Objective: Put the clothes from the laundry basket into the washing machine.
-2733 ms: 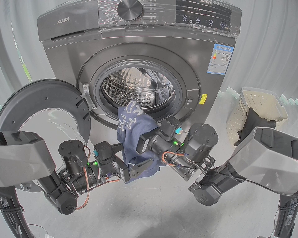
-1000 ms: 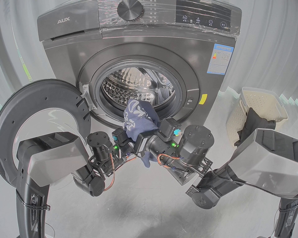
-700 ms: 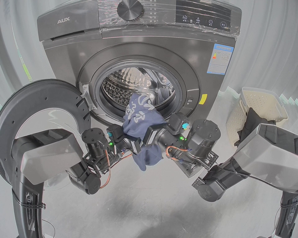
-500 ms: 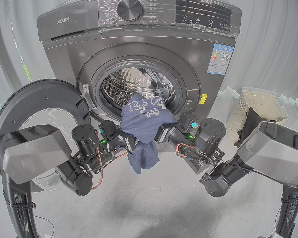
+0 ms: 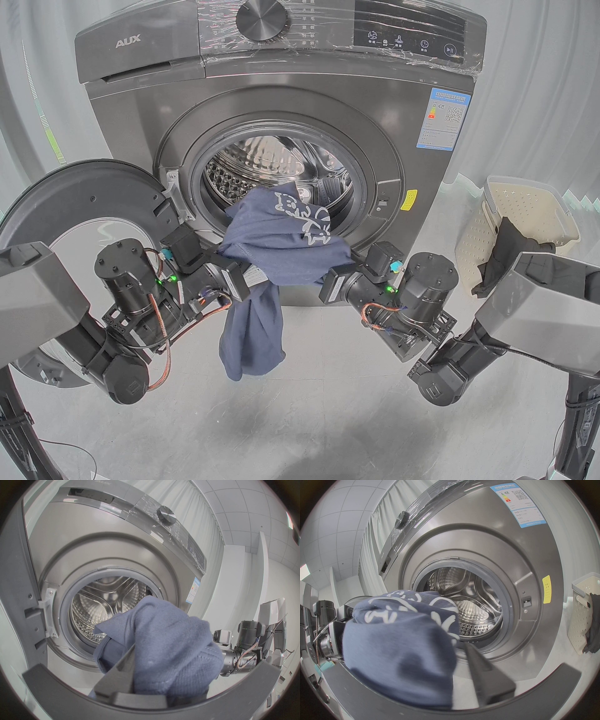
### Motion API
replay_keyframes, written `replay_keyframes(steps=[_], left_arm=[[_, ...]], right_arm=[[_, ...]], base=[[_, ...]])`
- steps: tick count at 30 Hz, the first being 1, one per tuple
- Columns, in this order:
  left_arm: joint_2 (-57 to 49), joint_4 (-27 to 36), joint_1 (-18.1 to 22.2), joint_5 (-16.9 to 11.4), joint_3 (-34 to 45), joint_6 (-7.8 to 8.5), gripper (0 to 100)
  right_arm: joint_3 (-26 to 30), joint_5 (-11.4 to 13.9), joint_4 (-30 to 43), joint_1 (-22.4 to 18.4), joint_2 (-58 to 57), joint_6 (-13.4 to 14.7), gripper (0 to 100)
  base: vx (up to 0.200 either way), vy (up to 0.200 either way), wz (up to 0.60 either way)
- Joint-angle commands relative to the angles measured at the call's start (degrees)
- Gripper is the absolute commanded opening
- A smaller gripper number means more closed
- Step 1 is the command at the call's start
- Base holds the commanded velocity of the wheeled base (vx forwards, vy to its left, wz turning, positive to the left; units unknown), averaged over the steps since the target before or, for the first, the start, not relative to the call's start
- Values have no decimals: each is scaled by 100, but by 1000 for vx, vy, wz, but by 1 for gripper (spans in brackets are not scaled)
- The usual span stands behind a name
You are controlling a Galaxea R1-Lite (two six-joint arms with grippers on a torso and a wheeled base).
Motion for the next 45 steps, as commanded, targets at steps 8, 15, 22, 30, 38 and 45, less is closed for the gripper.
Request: replay_keyframes(steps=[8,15,22,30,38,45], left_arm=[[-507,3,-75,-46,410,21,0],[-577,-6,-75,-11,515,56,0],[-736,3,-22,-28,796,346,0],[-815,3,-75,-55,1350,935,0],[-709,3,-101,-55,1350,961,0],[-683,3,-118,-55,1288,961,0]], right_arm=[[1848,627,-109,550,-1548,-381,100],[2947,908,-91,541,-2181,-600,100],[3721,1057,-109,339,-2198,-627,100],[3694,1101,-117,-188,-2163,-627,100],[3659,1110,-117,-144,-2163,-618,100],[3659,1110,-117,-127,-2154,-618,100]], base=[[0,0,0],[0,0,0],[0,0,0],[0,0,0],[100,0,0],[200,0,0]])
